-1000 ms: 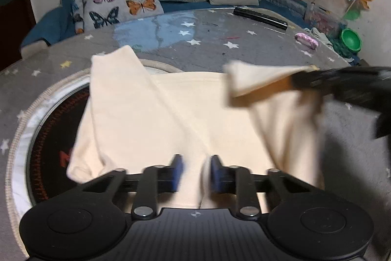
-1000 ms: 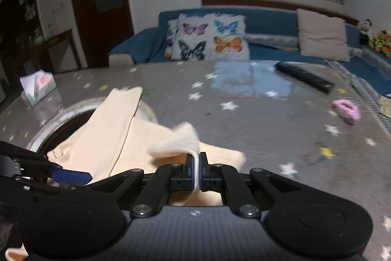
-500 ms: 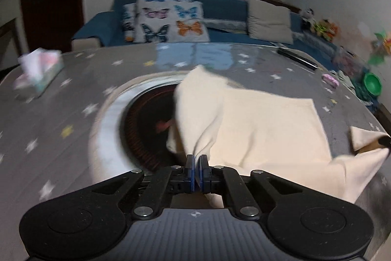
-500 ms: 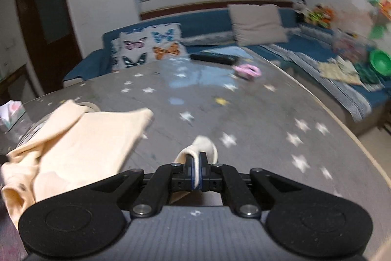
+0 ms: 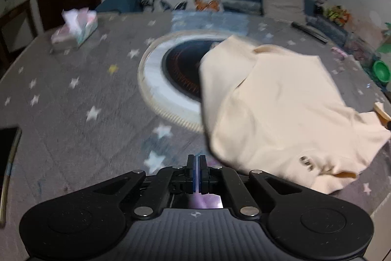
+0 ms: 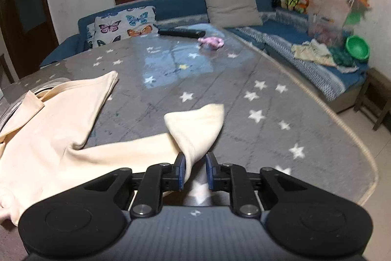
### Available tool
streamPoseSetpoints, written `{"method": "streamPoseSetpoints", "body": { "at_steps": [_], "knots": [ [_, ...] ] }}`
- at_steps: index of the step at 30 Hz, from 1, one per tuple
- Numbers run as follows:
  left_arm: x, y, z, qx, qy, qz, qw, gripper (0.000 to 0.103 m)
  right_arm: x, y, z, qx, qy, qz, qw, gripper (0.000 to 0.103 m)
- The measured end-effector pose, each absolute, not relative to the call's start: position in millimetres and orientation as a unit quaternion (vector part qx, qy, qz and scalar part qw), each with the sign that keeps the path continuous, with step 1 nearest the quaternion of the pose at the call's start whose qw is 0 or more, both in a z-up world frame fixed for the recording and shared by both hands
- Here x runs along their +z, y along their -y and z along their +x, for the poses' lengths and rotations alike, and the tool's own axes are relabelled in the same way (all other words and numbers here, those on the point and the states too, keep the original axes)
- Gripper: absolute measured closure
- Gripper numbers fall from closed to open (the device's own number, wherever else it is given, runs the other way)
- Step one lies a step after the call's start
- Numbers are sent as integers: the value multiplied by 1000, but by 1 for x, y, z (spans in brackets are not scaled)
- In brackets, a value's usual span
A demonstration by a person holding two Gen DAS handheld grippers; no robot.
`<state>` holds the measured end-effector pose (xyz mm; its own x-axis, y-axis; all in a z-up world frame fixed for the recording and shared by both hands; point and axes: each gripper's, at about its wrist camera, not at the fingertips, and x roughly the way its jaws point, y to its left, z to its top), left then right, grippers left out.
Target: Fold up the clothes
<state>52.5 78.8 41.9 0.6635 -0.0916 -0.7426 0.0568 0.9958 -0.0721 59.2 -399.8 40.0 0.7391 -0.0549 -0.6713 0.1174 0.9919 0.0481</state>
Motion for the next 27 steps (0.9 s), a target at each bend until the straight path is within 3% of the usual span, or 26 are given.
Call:
{"method": "streamPoseSetpoints", "body": {
  "at_steps": [4, 6, 14, 20, 25, 27],
  "knots": [
    [47, -53, 61, -87, -396, -17, 914, 100, 51, 393, 59, -41, -335, 38, 941, 84],
    [43, -35, 68, -111, -397, -13, 911, 100, 53, 386, 60, -28, -332, 34, 942, 76],
    [14, 21, 75, -189, -422, 24, 886, 99, 42, 329, 80, 85, -352, 4, 932, 72],
    [29, 14, 93, -184, -410, 28, 893, 96, 49, 289, 111, 146, -348, -20, 926, 72],
    [40, -7, 145, -109, -387, 21, 915, 65, 50, 278, 152, 155, -359, -19, 920, 72],
    [38, -13, 170, -99, -396, 10, 913, 65, 50, 275, 167, 156, -365, -18, 918, 72]
  ]
}}
